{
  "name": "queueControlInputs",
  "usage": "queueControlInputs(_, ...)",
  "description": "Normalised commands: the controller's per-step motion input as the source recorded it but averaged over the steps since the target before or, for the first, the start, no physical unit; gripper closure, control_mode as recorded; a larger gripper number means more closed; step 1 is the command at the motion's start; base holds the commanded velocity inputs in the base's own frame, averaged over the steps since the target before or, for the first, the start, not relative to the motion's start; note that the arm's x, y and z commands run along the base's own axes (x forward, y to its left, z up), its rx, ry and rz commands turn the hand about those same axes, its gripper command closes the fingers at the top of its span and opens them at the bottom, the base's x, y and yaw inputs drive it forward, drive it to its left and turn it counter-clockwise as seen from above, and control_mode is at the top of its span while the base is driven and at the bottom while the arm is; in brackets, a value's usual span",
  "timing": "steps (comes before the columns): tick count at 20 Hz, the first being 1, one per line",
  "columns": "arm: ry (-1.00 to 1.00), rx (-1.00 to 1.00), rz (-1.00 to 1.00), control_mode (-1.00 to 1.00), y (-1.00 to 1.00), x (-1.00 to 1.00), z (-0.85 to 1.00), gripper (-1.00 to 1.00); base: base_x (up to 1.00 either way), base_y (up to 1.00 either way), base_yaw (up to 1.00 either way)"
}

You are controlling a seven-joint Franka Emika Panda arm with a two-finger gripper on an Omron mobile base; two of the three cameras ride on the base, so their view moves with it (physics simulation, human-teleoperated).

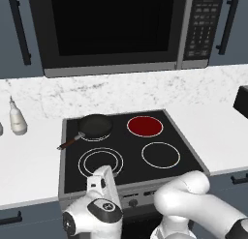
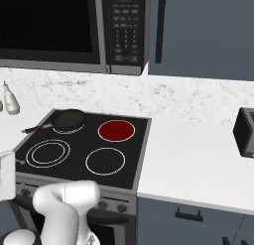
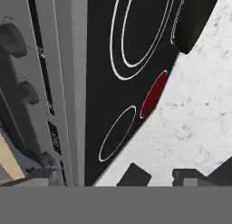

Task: Turn off the rear right burner of the stove.

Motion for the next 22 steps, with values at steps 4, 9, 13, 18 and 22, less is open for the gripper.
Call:
queueControlInputs(4,0.1,-0.55,0.39,-1.0,0.0,-0.39,-0.95,-1.0,0.0,0.0,0.0)
queueControlInputs(9,0.13,-0.46,0.33,-1.0,0.0,-0.08,-0.87,-1.0,0.0,0.0,0.0)
queueControlInputs(13,0.14,-0.27,0.12,-1.0,0.22,0.18,-0.36,-1.0,0.0,0.0,0.0)
queueControlInputs(18,0.01,-0.13,0.0,-1.0,0.22,0.12,-0.36,-1.0,0.0,0.0,0.0)
queueControlInputs(22,0.0,-0.12,0.0,-1.0,0.1,0.01,-0.46,-1.0,0.0,0.0,0.0)
